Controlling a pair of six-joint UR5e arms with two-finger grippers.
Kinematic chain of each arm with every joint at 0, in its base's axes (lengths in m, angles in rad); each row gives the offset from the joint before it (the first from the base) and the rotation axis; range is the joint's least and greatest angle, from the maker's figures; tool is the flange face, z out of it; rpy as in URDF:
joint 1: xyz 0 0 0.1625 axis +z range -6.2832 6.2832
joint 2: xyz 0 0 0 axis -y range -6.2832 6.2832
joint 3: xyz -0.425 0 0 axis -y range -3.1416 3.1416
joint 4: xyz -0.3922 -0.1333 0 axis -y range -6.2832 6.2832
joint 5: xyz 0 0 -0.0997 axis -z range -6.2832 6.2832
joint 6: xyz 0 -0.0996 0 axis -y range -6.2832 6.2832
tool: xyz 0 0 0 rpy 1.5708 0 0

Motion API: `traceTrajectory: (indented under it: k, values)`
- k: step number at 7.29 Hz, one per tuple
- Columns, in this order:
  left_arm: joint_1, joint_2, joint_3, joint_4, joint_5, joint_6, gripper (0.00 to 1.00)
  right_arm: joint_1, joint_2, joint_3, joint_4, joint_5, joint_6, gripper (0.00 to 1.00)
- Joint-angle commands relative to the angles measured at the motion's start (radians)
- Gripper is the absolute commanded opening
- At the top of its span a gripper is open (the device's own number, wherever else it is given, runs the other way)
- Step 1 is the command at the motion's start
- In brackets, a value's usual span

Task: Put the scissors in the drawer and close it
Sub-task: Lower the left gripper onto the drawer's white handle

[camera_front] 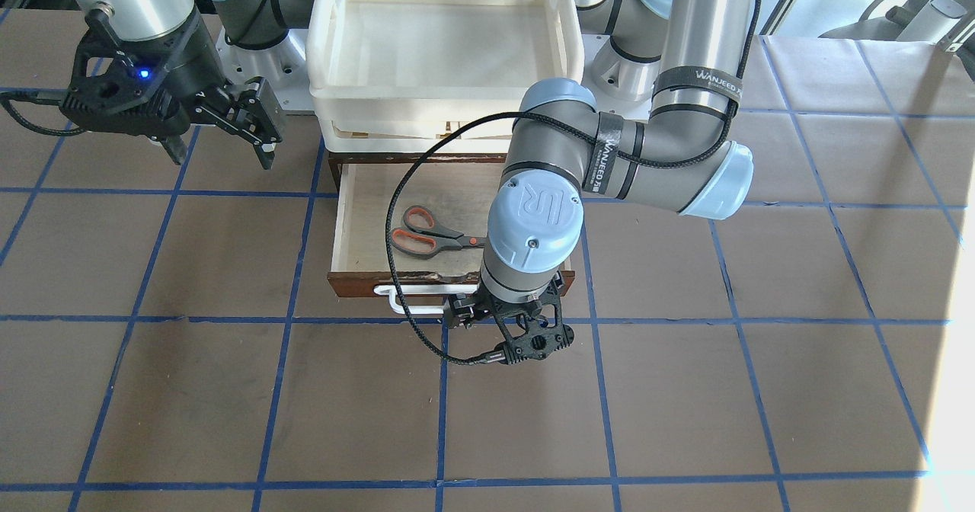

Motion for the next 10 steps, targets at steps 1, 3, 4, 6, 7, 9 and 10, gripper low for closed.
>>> traceTrajectory:
  k: [1, 3, 4, 6, 7, 9, 10]
  values:
    - [0.001, 0.005, 0.033, -0.077, -0.011, -0.003, 1.00, 0.000, 0.000, 0.001, 0.001, 0.002, 0.000, 1.00]
    - [-0.001, 0.017, 0.032, -0.129, -0.009, -0.003, 1.00, 0.000, 0.000, 0.009, 0.001, 0.005, 0.000, 1.00]
    - [-0.001, 0.025, 0.032, -0.160, -0.006, -0.005, 1.00, 0.000, 0.000, 0.009, 0.001, 0.007, 0.000, 1.00]
    - [-0.001, 0.034, 0.032, -0.215, -0.003, -0.011, 1.00, 0.002, -0.001, 0.012, 0.000, 0.010, 0.002, 1.00]
    - [-0.001, 0.034, 0.030, -0.232, -0.001, -0.026, 1.00, 0.002, -0.002, 0.014, 0.000, 0.011, 0.002, 1.00]
    - [-0.002, 0.034, 0.029, -0.292, -0.001, -0.028, 1.00, 0.002, -0.002, 0.014, -0.002, 0.011, 0.002, 1.00]
    - [-0.002, 0.034, 0.027, -0.309, -0.003, -0.030, 1.00, 0.002, 0.000, 0.014, -0.002, 0.011, 0.002, 1.00]
